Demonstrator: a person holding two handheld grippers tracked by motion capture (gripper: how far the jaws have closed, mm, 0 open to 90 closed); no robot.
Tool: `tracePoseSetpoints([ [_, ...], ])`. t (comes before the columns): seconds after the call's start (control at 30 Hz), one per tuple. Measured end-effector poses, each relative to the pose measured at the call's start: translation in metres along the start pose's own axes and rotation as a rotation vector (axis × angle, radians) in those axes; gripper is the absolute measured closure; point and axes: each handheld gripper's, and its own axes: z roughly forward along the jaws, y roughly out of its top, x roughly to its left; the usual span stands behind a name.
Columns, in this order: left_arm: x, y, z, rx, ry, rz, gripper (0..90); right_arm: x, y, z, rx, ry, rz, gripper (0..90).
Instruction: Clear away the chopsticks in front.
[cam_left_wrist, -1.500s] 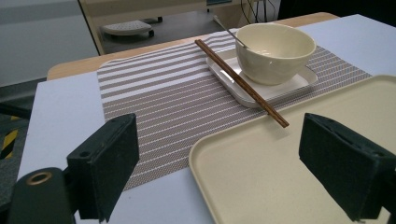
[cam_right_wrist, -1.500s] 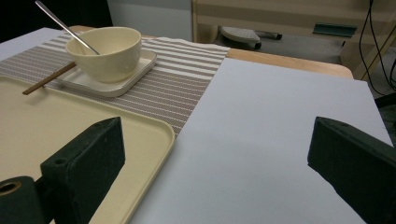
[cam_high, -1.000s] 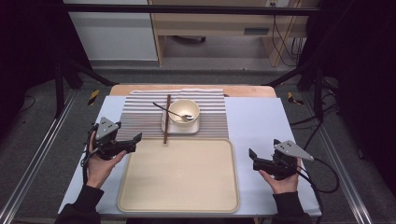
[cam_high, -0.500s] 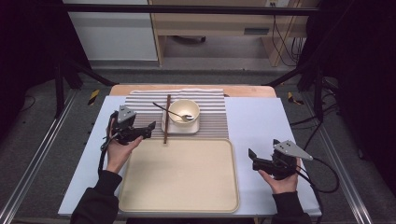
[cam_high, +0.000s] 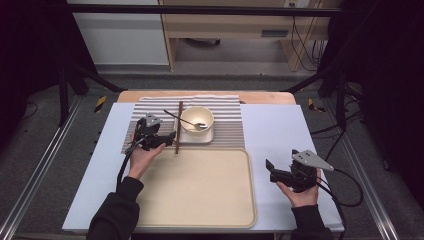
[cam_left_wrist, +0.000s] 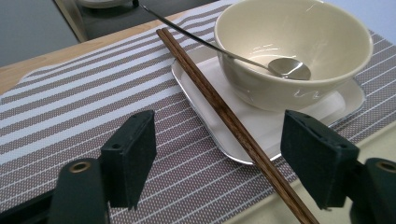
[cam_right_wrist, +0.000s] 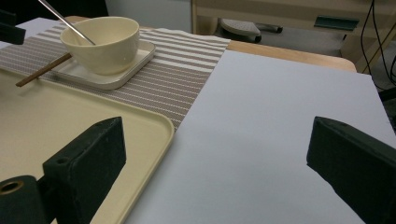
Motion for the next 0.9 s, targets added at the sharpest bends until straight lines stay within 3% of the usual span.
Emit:
tracePoseSetpoints([
  [0.17, -0.002, -0.002, 0.016, 0.046, -0.014, 0.012, 36.2, 0.000, 0.000, 0.001, 0.006, 0.000, -0.001, 4.9],
  [0.4, -0.004, -0.004, 0.033, 0.082, -0.030, -0.002, 47.9, -0.003, -0.001, 0.000, 0.010, -0.002, 0.003, 5.1],
  [0.63, -0.005, -0.002, 0.039, 0.117, -0.049, -0.009, 62.8, -0.003, -0.001, 0.000, 0.007, -0.006, 0.008, 5.1],
  [0.8, -0.004, -0.004, 0.042, 0.133, -0.064, -0.041, 69.2, -0.003, -0.001, 0.000, 0.009, -0.006, 0.005, 5.2],
  [0.9, -0.004, -0.004, 0.042, 0.146, -0.053, -0.031, 72.9, -0.003, -0.001, 0.000, 0.009, -0.006, 0.004, 5.3],
])
